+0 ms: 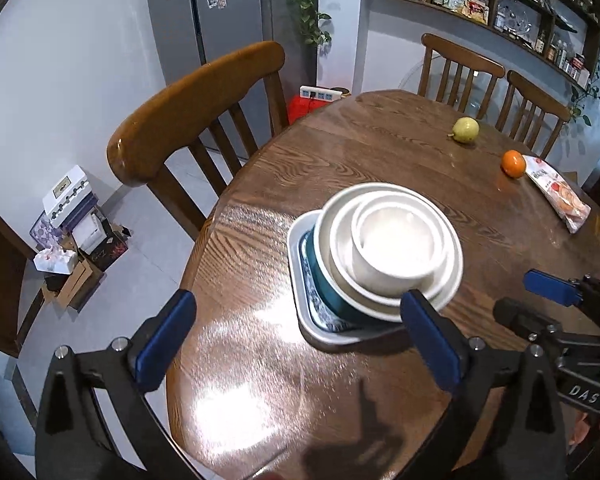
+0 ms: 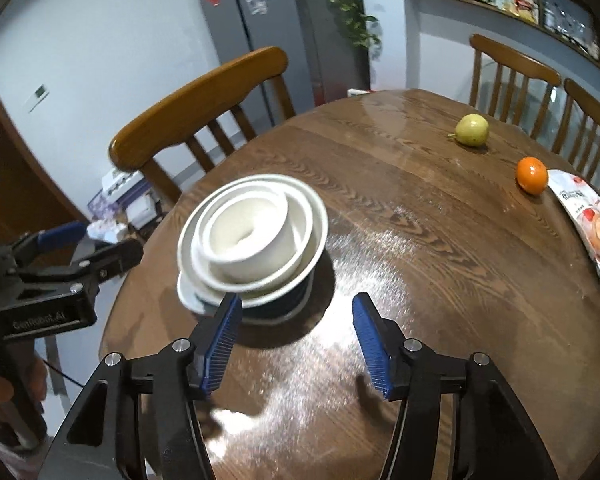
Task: Organize plates and bowls
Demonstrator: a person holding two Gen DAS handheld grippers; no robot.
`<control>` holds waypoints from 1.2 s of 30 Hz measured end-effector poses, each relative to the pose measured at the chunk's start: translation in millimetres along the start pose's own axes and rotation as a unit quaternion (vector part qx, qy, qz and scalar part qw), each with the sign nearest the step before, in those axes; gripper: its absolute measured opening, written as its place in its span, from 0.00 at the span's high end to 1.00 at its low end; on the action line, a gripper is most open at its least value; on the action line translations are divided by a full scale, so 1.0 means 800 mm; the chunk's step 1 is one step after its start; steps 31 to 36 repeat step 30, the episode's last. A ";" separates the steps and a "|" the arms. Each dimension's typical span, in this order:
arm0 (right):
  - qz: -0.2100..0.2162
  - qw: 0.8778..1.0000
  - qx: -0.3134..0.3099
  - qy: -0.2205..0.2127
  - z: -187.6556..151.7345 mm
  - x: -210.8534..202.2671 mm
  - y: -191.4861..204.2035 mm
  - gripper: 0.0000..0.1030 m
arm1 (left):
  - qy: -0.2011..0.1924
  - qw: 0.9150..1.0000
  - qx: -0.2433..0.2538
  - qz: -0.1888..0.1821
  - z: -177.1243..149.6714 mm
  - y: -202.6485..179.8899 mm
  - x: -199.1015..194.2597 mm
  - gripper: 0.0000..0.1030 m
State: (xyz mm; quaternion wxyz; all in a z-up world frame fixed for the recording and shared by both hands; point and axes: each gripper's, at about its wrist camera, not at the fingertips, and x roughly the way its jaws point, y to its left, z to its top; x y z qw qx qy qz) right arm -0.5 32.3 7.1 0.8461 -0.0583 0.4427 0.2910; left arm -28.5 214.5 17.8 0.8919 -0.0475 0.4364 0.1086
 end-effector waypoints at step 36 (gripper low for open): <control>0.019 0.999 -0.038 0.005 -0.017 -0.012 0.021 0.43 | 0.007 0.999 -0.012 0.040 -0.038 -0.020 -0.025 0.01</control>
